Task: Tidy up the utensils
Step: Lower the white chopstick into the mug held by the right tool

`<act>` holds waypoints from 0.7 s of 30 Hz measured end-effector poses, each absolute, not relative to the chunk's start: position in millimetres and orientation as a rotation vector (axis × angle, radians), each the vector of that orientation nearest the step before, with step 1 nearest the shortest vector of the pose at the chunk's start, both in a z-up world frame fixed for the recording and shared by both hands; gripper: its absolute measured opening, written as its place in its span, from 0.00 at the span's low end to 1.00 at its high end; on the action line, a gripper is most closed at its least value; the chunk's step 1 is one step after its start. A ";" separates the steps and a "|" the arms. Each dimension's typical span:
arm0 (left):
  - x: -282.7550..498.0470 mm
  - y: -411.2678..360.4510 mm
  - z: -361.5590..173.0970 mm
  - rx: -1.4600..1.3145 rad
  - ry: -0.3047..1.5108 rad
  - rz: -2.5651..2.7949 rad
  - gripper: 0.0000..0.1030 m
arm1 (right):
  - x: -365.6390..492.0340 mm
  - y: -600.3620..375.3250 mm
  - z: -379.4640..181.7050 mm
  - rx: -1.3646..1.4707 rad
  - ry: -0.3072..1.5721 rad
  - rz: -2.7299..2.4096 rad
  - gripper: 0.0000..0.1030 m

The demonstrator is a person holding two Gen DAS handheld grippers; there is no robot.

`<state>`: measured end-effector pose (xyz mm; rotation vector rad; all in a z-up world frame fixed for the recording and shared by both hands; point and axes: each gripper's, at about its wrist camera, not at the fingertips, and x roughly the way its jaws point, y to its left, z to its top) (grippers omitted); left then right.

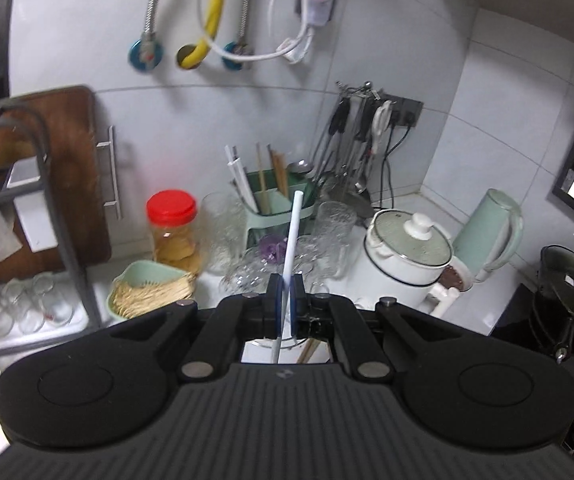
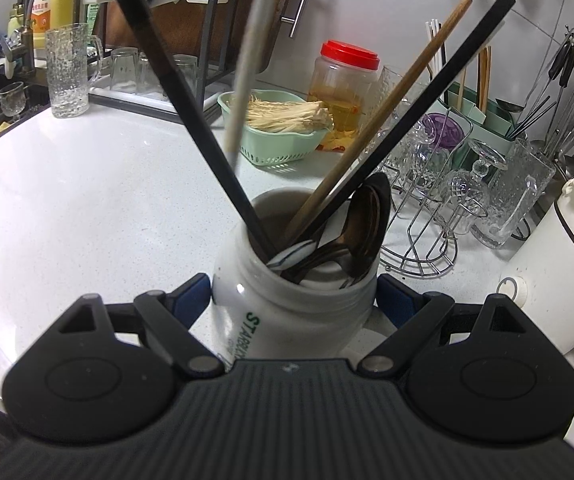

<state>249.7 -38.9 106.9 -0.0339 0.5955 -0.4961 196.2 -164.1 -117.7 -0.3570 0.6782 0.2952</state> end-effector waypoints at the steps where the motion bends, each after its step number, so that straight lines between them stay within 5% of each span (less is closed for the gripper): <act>1: 249.0 -41.9 109.5 -0.028 0.593 -0.504 0.04 | 196.6 -163.9 -117.5 -0.358 0.679 0.296 0.89; 21: 266.2 -53.2 52.1 -0.023 0.742 -0.505 0.03 | 197.6 -163.8 -117.2 -0.359 0.684 0.301 0.89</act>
